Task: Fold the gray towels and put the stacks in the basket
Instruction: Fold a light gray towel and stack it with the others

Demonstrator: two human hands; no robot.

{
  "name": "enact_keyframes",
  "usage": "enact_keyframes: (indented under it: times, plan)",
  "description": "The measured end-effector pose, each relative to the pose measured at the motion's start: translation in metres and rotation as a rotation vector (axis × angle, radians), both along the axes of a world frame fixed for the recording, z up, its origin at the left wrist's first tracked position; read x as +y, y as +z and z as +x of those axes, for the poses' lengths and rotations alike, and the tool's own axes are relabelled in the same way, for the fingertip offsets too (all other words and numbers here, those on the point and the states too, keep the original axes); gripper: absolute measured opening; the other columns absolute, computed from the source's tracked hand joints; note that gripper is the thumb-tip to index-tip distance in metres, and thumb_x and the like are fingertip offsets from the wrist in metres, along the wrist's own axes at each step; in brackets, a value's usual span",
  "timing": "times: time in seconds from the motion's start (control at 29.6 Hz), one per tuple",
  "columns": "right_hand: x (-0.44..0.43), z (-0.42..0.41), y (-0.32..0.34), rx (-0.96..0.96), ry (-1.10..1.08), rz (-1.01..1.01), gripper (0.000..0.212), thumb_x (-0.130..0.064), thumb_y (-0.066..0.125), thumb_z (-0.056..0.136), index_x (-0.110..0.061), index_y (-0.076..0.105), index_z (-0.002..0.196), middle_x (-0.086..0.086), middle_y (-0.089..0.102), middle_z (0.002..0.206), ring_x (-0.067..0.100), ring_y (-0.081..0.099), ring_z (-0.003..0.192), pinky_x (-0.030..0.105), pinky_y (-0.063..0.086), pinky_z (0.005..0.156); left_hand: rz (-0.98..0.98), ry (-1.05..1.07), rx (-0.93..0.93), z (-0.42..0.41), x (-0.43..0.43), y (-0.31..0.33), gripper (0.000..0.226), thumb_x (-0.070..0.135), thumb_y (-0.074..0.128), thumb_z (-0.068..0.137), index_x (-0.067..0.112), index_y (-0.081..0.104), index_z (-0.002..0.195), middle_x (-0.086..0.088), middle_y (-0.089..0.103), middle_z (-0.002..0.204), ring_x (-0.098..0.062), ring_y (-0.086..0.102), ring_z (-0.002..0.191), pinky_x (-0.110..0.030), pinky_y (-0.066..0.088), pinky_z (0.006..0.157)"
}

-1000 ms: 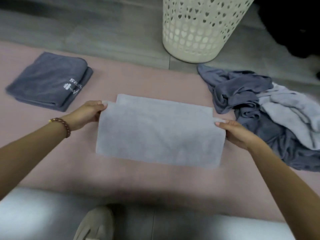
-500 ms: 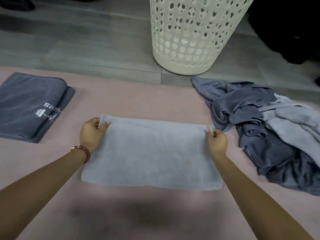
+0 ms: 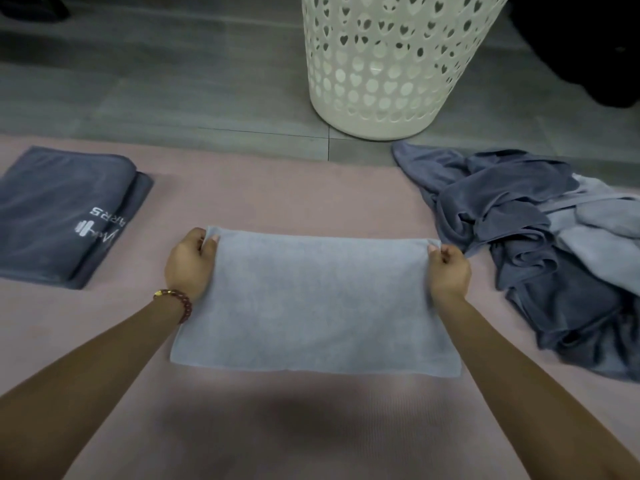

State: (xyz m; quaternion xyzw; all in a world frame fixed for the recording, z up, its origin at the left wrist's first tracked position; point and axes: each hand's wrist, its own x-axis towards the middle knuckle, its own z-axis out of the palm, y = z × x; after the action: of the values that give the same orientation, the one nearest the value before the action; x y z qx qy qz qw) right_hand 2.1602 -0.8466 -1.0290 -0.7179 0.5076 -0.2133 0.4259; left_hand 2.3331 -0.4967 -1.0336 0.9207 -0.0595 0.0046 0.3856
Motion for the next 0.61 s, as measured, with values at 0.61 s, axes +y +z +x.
enact_keyframes:
  times: [0.61]
  plan:
    - [0.011, -0.071, 0.025, 0.171, 0.183, 0.254, 0.024, -0.018, 0.057, 0.083, -0.017, 0.042, 0.065, 0.002, 0.039, 0.062, 0.017, 0.037, 0.055, 0.025, 0.03, 0.05, -0.039, 0.018, 0.097, -0.081, 0.042, 0.012, 0.025, 0.03, 0.048, 0.096, 0.012, 0.044, 0.112, -0.006, 0.061, 0.083, -0.027, 0.055, 0.078, -0.034, 0.037, 0.068]
